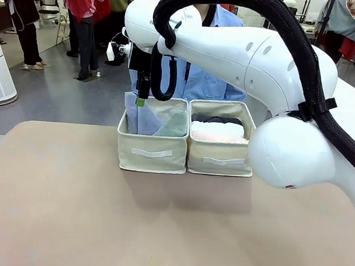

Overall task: Sort the towels based on their folding style.
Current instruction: Pick up another triangle-folded towel from the table and place it in the left Fabric basket.

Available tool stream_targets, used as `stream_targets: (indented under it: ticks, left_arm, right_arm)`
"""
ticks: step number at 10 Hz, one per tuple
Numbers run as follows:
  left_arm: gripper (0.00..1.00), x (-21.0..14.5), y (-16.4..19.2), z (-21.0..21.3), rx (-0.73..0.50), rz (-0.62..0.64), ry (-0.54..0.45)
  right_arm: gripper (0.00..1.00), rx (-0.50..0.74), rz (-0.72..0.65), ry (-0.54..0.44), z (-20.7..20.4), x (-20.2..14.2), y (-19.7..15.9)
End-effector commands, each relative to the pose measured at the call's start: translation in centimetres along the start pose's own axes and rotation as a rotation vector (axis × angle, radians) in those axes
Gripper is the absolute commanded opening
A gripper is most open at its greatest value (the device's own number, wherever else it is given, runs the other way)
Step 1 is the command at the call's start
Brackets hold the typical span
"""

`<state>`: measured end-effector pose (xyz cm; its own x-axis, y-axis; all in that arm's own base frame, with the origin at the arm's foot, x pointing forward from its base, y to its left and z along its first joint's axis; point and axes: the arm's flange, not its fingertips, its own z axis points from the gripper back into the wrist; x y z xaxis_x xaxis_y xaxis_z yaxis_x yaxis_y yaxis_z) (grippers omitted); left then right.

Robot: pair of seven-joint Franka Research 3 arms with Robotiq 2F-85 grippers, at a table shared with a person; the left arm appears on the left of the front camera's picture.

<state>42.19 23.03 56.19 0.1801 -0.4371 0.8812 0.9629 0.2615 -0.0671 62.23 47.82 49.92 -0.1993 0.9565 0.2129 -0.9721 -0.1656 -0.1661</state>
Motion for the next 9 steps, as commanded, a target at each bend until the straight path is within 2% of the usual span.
stream_targets:
  ticks: [1,3,4,7,9]
  left_arm:
    - [1.0,0.2,-0.2,0.1,0.002,-0.004,-0.014]
    - [1.0,0.2,-0.2,0.1,0.002,-0.004,-0.014]
    - [1.0,0.2,-0.2,0.1,0.002,-0.004,-0.014]
    - [1.0,0.2,-0.2,0.1,0.002,-0.004,-0.014]
    - [1.0,0.2,-0.2,0.1,0.002,-0.004,-0.014]
  right_arm:
    - [1.0,-0.033,-0.02,0.033,1.2,1.1,-1.5]
    - [1.0,0.04,-0.054,0.097,3.7,-0.1,0.4]
    - [1.0,0.059,-0.08,0.156,5.7,-1.2,2.7]
    - [1.0,0.127,-0.239,0.357,11.6,-6.8,12.3]
    - [1.0,0.183,-0.334,0.418,13.5,-10.0,17.3]
